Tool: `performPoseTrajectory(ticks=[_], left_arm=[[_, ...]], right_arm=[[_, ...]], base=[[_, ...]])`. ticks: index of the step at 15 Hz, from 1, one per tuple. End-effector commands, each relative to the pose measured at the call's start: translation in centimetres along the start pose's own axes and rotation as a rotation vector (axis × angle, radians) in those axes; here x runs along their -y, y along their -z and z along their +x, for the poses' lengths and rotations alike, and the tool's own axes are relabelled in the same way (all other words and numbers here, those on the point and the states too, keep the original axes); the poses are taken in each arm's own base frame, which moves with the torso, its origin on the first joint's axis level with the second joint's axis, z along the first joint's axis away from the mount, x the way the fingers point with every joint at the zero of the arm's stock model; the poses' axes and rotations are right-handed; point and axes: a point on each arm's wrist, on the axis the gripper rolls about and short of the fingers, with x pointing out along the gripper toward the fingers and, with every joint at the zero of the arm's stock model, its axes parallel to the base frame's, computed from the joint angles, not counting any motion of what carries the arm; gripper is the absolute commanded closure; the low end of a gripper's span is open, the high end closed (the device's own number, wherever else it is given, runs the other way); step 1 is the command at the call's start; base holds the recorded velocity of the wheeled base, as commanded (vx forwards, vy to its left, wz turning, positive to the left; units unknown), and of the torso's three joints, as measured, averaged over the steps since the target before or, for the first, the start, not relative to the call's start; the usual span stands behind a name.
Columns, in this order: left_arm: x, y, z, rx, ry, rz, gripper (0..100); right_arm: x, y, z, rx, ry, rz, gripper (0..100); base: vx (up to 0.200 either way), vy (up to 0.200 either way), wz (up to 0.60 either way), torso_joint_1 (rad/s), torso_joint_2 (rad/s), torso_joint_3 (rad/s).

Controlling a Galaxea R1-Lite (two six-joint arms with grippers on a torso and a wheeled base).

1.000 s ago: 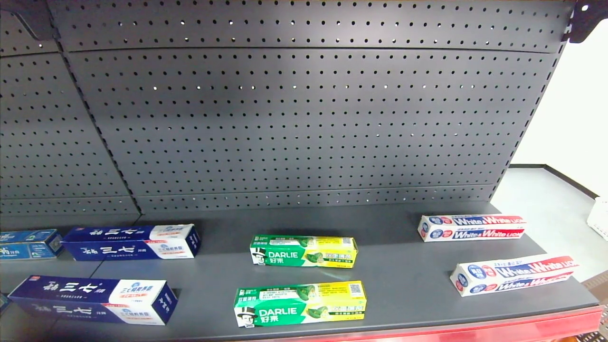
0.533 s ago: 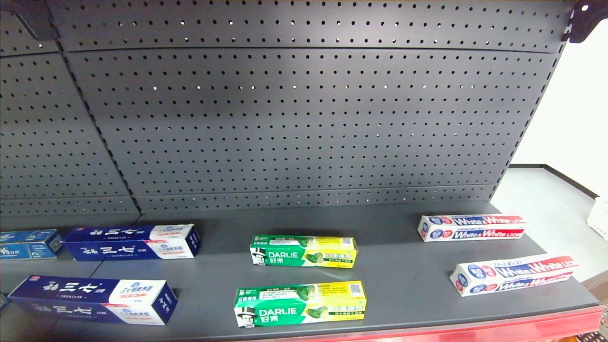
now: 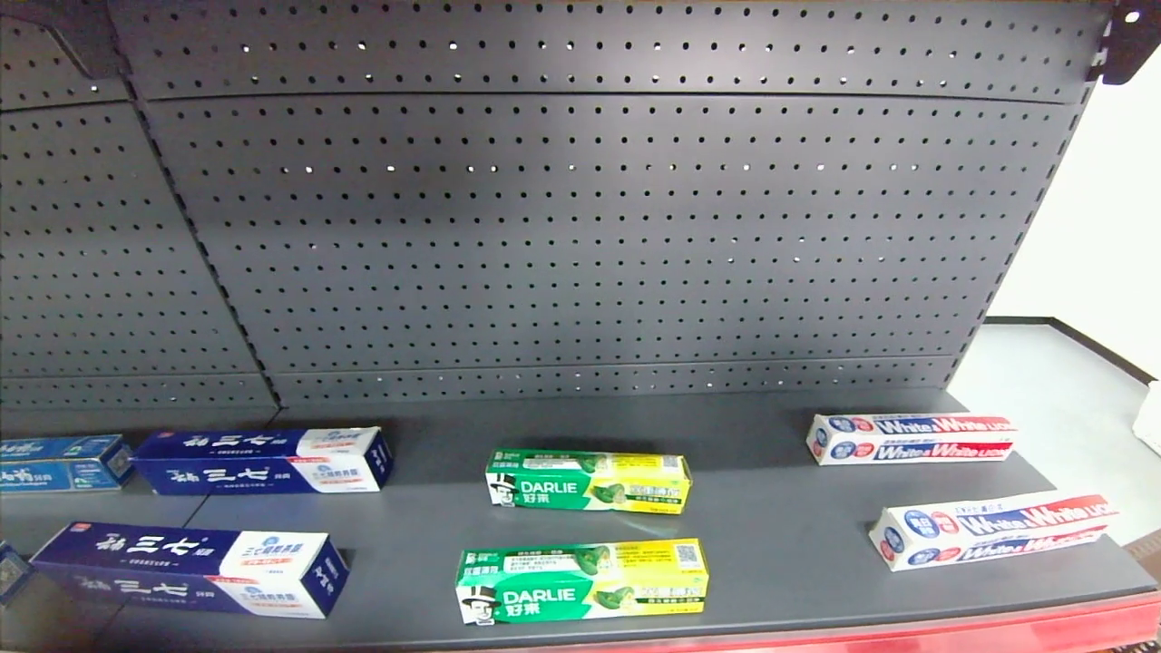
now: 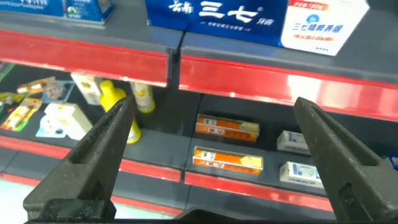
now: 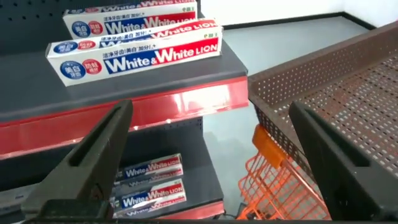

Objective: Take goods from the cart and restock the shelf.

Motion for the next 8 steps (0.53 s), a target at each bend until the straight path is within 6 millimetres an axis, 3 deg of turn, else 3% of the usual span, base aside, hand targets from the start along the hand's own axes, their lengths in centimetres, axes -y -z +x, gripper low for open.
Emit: performPoseTrajectory(ticks=[1,8], left_arm=[[-0.01,0.02,-0.02,0.002,0.002,-0.003,0],[-0.01,0.05,0.00,0.001,-0.001,-0.003,0]], right_arm=[[-0.01,0.00,0.05,-0.006,0.000,-0.001,0],[-0.02,0.01,0.05,-0.008,-0.005,-0.005,0]], base=[[0.000,0.000,0.00,0.000,0.00,0.000],[0.000,0.000,0.00,0.000,0.00,0.000]])
